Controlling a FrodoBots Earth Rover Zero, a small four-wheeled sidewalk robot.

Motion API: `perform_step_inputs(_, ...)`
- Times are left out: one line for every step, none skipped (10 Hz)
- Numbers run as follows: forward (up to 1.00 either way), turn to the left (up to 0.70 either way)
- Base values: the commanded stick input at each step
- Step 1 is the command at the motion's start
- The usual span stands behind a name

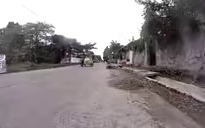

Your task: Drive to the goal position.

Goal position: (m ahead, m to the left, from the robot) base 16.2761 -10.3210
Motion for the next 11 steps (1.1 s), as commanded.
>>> perform_step_inputs(0.70,0.00)
perform_step_inputs(0.70,0.00)
perform_step_inputs(0.70,0.00)
perform_step_inputs(0.70,0.00)
perform_step_inputs(0.70,0.10)
perform_step_inputs(0.70,0.27)
perform_step_inputs(0.70,0.27)
perform_step_inputs(0.70,0.27)
perform_step_inputs(0.70,0.22)
perform_step_inputs(0.70,0.00)
perform_step_inputs(0.70,0.07)
